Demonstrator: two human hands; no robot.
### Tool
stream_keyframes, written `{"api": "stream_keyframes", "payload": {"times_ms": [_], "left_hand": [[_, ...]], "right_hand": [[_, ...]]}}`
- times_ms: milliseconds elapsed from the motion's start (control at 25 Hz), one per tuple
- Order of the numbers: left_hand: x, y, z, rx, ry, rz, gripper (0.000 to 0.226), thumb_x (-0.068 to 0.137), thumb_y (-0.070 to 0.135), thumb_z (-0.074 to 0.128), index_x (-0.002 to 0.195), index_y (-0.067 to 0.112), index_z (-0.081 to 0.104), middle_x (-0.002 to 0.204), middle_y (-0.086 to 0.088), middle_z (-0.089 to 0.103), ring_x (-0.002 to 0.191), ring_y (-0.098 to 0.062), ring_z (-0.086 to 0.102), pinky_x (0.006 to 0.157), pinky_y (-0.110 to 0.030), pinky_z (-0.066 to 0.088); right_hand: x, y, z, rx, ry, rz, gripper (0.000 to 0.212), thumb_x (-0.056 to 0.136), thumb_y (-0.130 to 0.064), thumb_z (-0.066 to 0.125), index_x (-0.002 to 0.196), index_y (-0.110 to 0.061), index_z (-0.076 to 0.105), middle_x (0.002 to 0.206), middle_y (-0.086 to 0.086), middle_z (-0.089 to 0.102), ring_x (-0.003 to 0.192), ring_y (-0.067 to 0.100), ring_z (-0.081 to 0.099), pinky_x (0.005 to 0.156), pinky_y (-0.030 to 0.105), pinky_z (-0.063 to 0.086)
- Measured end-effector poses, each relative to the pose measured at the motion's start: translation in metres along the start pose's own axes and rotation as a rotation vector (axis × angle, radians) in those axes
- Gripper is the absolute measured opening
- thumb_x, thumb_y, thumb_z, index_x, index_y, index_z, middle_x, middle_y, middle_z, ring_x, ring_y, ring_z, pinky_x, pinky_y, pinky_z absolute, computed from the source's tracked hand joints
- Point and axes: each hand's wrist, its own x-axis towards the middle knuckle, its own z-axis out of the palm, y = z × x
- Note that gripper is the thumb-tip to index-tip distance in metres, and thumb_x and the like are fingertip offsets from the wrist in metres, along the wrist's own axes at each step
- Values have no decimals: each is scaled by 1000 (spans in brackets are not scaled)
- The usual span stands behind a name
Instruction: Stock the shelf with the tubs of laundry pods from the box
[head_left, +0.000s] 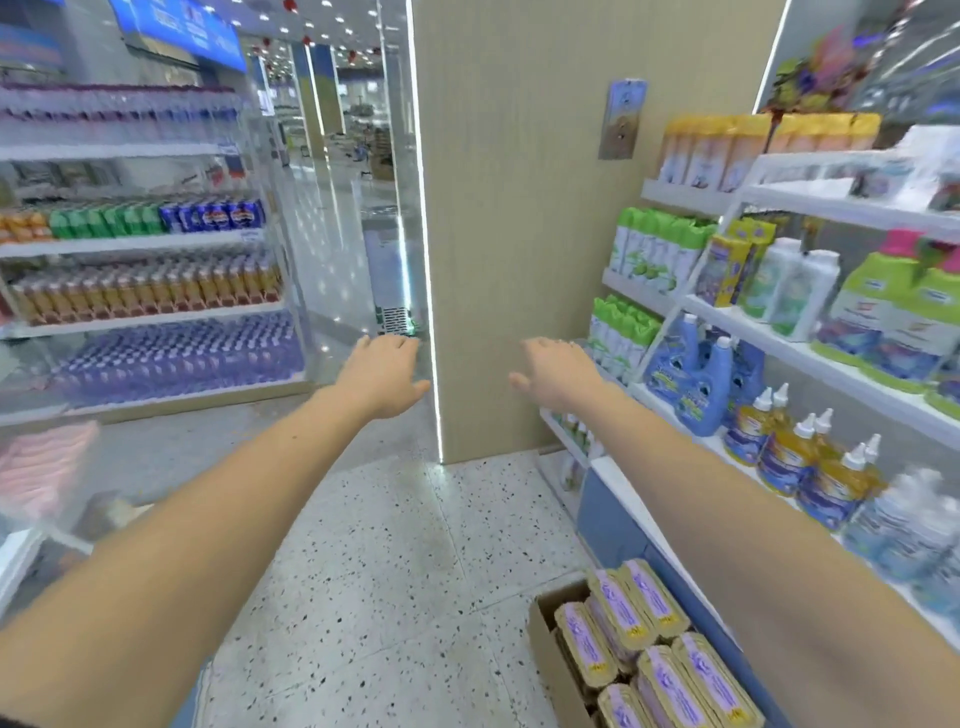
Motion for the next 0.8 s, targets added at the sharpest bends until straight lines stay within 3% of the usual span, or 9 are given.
{"api": "stream_keyframes", "payload": {"times_ms": [440,640,800], "left_hand": [[270,101,31,-12,13,352,64,91,37,45,143,4,27,149,-14,35,139,-26,29,114,-42,14],[336,183,52,-34,-42,580,64,92,39,44,144,6,26,151,-12,33,140,-25,28,115,-44,12],[375,259,64,-48,-37,798,63,91,40,46,140,4,32,145,-14,40,134,-29,37,109,-39,24]], "right_hand": [[138,187,18,-13,-5,320,50,93,-39,41,127,-2,43,131,19,50,119,36,47,98,43,33],[127,269,30,-31,-26,519,48,91,-40,45,123,-5,46,133,17,51,122,34,48,99,43,33],[84,323,37,-39,-42,772,53,89,-42,46,128,-5,44,135,17,50,124,33,47,101,41,33]]}}
